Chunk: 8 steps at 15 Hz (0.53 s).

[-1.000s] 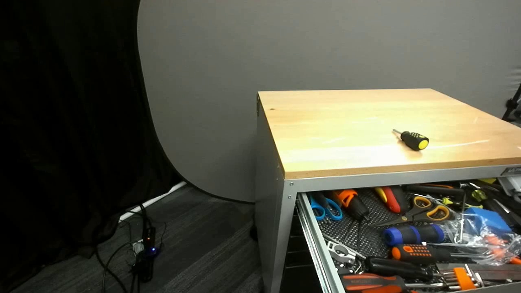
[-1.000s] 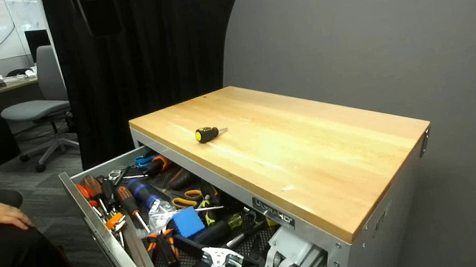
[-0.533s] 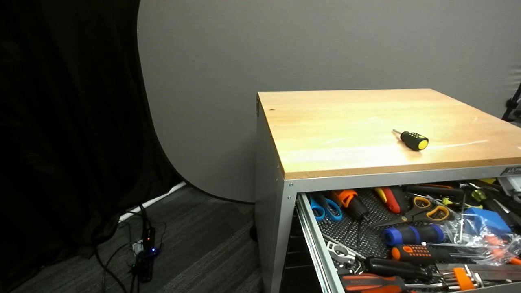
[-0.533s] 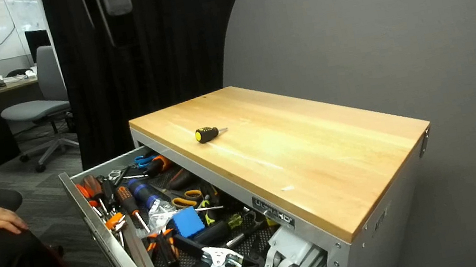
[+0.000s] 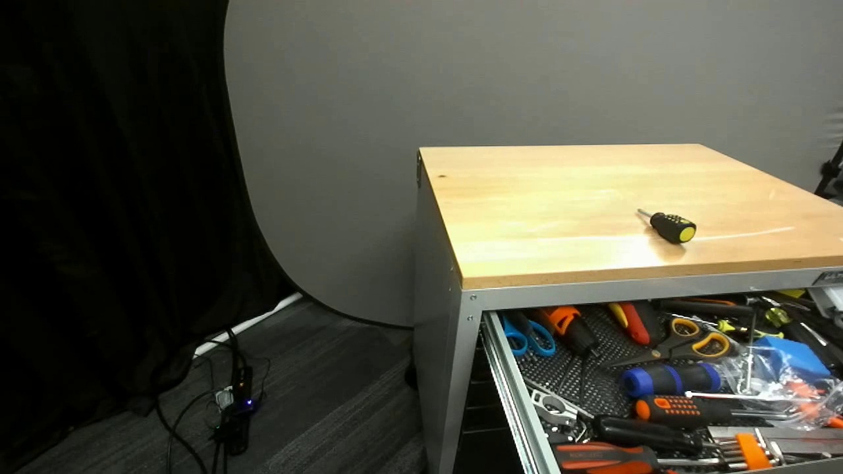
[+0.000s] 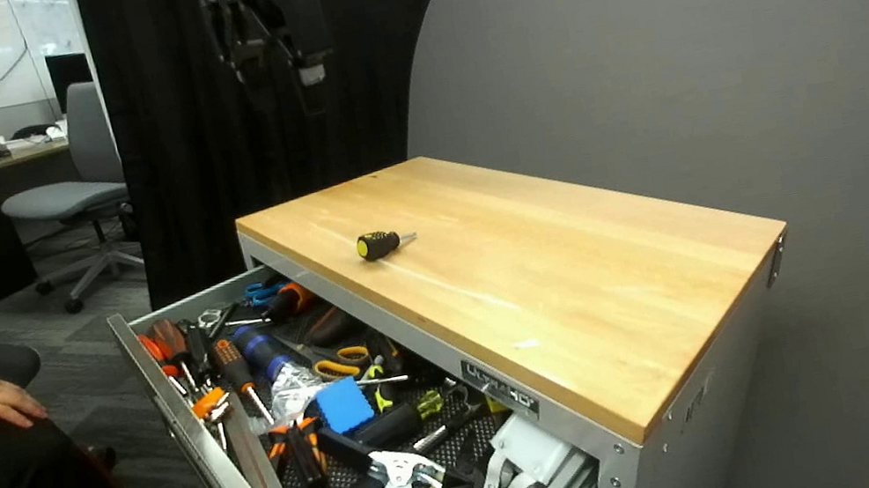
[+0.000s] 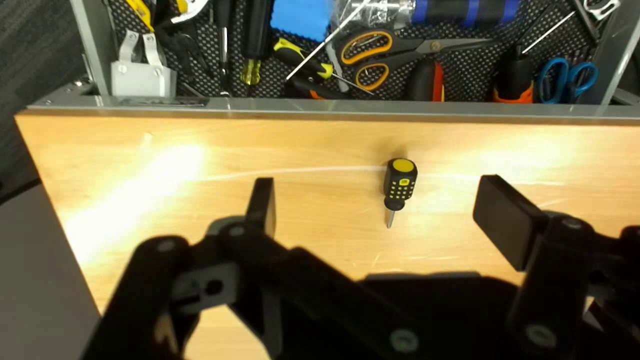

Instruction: Take the screwdriver from the top of the cabinet and place it in the first top open drawer then close the drawer

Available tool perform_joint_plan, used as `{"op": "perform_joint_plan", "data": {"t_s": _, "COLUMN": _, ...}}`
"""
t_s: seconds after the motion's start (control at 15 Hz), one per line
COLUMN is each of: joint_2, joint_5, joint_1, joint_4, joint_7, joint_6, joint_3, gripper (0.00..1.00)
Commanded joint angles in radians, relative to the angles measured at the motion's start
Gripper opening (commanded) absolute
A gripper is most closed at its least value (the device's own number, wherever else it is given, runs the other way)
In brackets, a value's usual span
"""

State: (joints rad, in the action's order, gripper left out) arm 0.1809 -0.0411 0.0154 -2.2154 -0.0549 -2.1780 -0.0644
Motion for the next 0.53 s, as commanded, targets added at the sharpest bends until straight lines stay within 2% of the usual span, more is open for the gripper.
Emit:
{"op": "perform_joint_plan", "data": {"t_s": 0.0, "joint_2": -0.195, "joint_5": -0.073, "joint_1": 0.01, "joint_4": 0.165, "joint_7": -0.049, "joint_6": -0.019, "joint_3": -0.016, "gripper": 1.0}}
{"op": "perform_joint_plan", "data": {"t_s": 0.2, "joint_2": -0.296, "joint_5": -0.059, "joint_1": 0.013, "joint_4": 0.245, "joint_7": -0.016, "joint_6": 0.008, "joint_3": 0.002, "gripper": 1.0}}
{"op": "perform_joint_plan", "data": {"t_s": 0.47, "joint_2": -0.368, "joint_5": -0.002, "joint_1": 0.01, "joint_4": 0.295, "joint_7": 0.027, "joint_6": 0.029, "joint_3": 0.014, "gripper": 1.0}}
